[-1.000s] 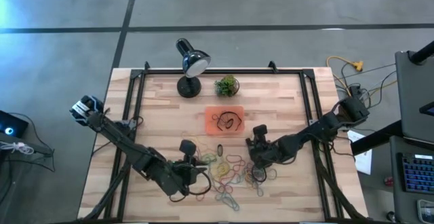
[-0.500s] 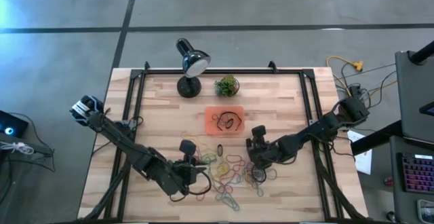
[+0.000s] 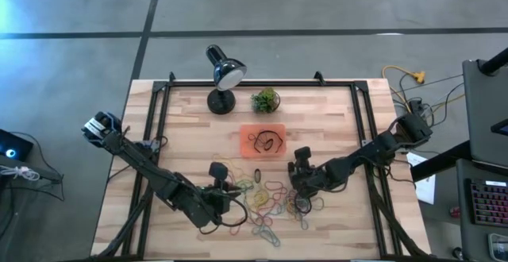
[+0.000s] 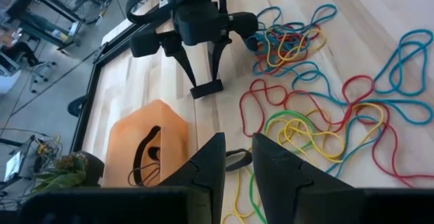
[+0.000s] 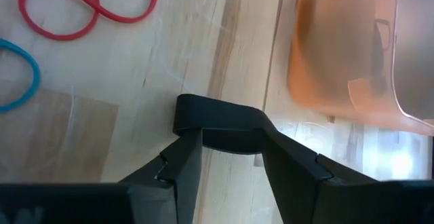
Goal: Pick and place rubber bands into bin
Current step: Put the black rubber band into the orange bin
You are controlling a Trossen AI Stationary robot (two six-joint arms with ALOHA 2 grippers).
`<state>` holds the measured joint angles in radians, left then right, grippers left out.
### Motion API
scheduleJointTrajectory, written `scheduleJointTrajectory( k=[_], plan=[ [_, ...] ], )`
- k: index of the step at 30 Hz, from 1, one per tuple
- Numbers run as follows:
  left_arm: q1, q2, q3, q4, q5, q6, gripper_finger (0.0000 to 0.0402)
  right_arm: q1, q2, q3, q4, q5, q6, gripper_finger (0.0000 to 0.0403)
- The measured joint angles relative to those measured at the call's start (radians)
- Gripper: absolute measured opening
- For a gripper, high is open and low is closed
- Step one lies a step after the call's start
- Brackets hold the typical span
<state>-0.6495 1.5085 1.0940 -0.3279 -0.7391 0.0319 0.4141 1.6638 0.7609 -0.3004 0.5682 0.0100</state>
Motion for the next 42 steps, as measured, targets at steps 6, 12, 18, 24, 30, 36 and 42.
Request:
scheduleJointTrajectory(
  k=[6,12,18,24,30,36,42],
  plan=[
    [0.000,0.000,-0.002,0.000,0.000,0.000,0.0059,0.018,0.000,0.000,0.000,0.003,0.021,0.0144],
    [0.000,0.000,-0.005,0.003,0.000,0.001,0.0059,0.060,0.000,0.000,0.000,0.011,0.042,0.0141],
    [0.000,0.000,-0.005,0.005,0.000,0.001,0.0059,0.067,0.000,0.001,0.013,0.019,0.036,0.0136],
    [0.000,0.000,-0.005,0.006,0.000,0.000,0.0059,0.066,0.000,0.001,0.016,0.031,-0.015,0.0136],
    [0.000,0.000,-0.005,0.006,0.000,0.000,0.0059,0.066,0.000,0.001,0.008,0.030,-0.094,0.0135],
    [0.000,0.000,-0.005,0.006,0.000,-0.001,0.0059,0.051,0.000,0.001,-0.046,0.029,-0.127,0.0136],
    [0.001,0.000,-0.005,0.006,0.001,-0.001,0.0059,0.019,0.000,0.001,-0.046,0.019,-0.135,0.0129]
  ],
)
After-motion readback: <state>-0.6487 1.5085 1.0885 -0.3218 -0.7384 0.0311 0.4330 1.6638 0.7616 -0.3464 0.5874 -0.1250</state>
